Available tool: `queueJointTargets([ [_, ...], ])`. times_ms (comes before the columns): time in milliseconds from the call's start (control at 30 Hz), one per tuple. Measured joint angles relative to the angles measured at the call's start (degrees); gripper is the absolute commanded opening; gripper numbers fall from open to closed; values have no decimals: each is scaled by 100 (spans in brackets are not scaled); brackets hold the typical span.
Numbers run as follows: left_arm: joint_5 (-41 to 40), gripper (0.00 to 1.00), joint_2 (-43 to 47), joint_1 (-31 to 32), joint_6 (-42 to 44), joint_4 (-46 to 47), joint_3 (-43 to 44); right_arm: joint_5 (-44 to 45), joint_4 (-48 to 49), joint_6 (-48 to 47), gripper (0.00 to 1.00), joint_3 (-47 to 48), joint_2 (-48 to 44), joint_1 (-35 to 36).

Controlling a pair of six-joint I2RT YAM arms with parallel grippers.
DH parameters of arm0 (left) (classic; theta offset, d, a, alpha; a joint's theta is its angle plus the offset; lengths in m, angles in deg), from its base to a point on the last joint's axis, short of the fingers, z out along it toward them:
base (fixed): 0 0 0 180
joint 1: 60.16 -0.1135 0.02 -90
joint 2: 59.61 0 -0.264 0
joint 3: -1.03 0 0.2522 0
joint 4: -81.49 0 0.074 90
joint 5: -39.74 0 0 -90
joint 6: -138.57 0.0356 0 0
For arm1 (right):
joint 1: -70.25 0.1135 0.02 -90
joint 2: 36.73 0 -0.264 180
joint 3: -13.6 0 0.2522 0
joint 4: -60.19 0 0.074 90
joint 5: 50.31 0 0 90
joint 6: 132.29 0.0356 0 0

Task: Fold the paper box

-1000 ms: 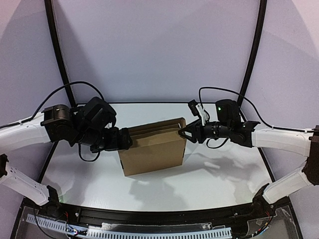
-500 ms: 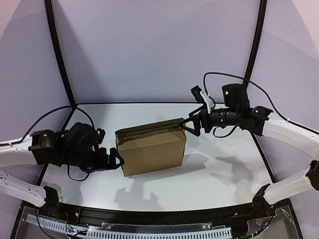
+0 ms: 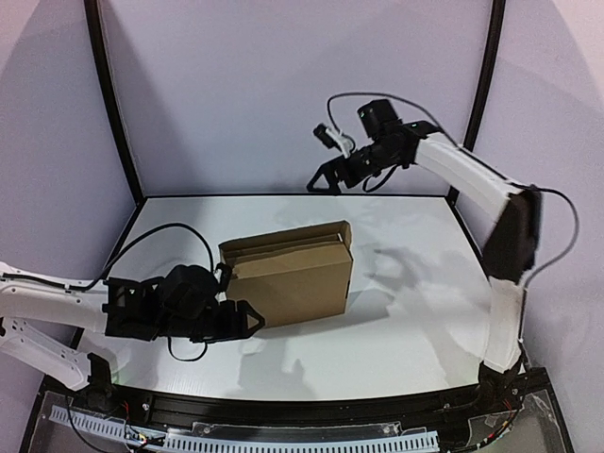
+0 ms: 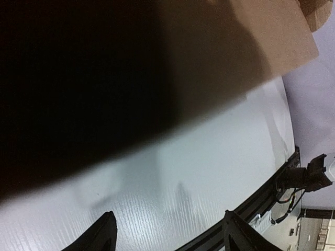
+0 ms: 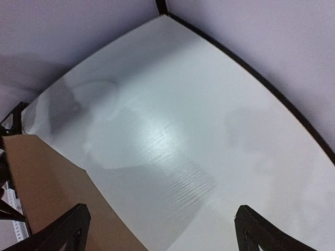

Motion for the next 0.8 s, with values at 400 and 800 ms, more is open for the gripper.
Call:
queueJointTargets([
  [400, -1576, 63, -116, -269, -39, 992, -645, -1235, -1451, -905, 97, 426, 1749, -221],
  [800, -2116, 56, -1204, -831, 22, 986, 243, -2269, -1403, -1252, 90, -1014, 1080, 208],
])
